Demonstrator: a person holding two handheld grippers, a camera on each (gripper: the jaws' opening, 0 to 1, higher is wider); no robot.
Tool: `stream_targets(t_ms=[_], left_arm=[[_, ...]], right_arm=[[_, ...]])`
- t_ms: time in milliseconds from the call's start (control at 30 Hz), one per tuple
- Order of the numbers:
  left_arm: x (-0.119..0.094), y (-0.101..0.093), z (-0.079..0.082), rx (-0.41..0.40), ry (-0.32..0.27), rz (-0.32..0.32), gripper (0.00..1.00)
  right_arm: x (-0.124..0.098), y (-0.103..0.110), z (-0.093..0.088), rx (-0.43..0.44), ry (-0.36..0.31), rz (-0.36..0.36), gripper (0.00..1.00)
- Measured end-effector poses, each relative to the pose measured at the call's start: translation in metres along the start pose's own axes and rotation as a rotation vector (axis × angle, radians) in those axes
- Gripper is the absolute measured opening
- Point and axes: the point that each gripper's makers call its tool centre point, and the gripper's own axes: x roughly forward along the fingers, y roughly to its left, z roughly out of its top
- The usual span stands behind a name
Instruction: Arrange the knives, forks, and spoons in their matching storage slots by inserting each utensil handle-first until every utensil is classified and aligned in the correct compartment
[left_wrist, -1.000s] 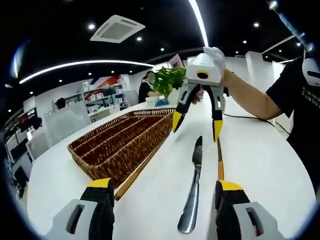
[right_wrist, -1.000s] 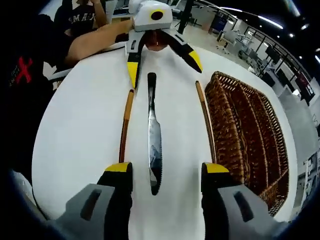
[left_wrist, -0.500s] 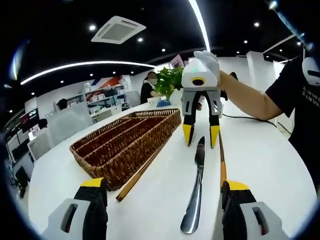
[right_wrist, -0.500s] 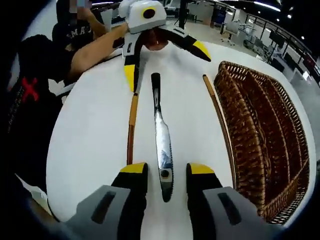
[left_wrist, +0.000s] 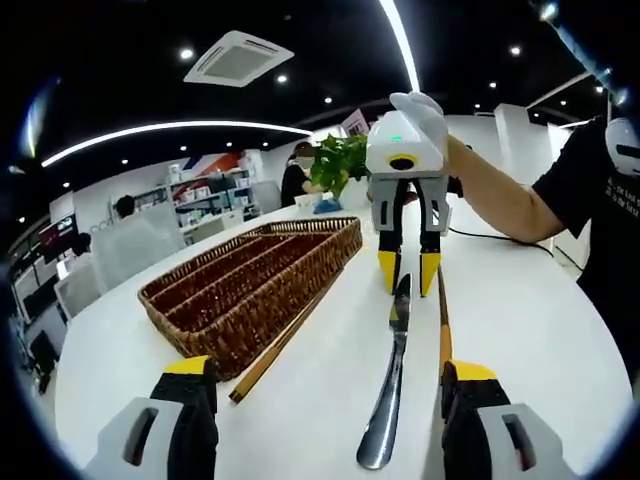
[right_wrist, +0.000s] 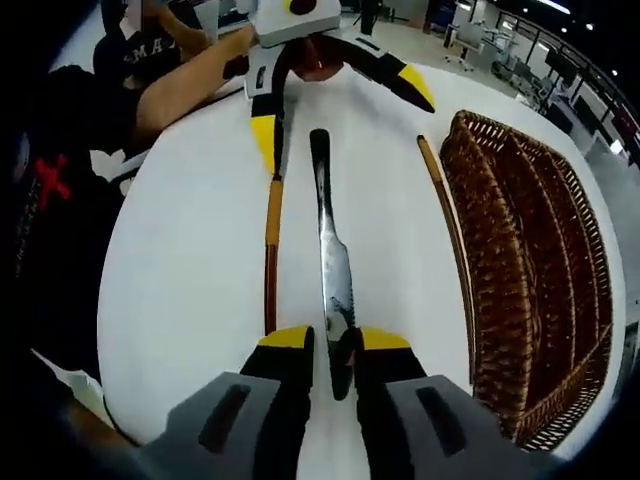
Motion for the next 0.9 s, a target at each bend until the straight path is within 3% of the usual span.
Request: stream_targets(t_ms=[400, 767, 833, 900], left_arm=[[0.002, -0.006, -0.002, 0.017, 0.017, -0.023, 0.89], [0.018, -0.023, 0.006, 0.076, 0.041, -0.061, 0.66], [0.022, -0.028, 0.009, 0.017, 0.023, -0.094, 0.61], [0.024, -0.028, 0.009, 0.009, 0.027, -0.103, 0.56]], right_arm=[[-0.001, -0.004, -0.002, -0.055, 0.048, -0.047, 0.08], [-0.009, -0.006, 0.0, -0.056, 0.067, -0.092, 0.09], [-0.01, -0.007, 0.001, -0.055, 0.068, -0.096, 0.09], [-0.011, -0.007, 0.002, -0.06, 0.067, -0.104, 0.09]])
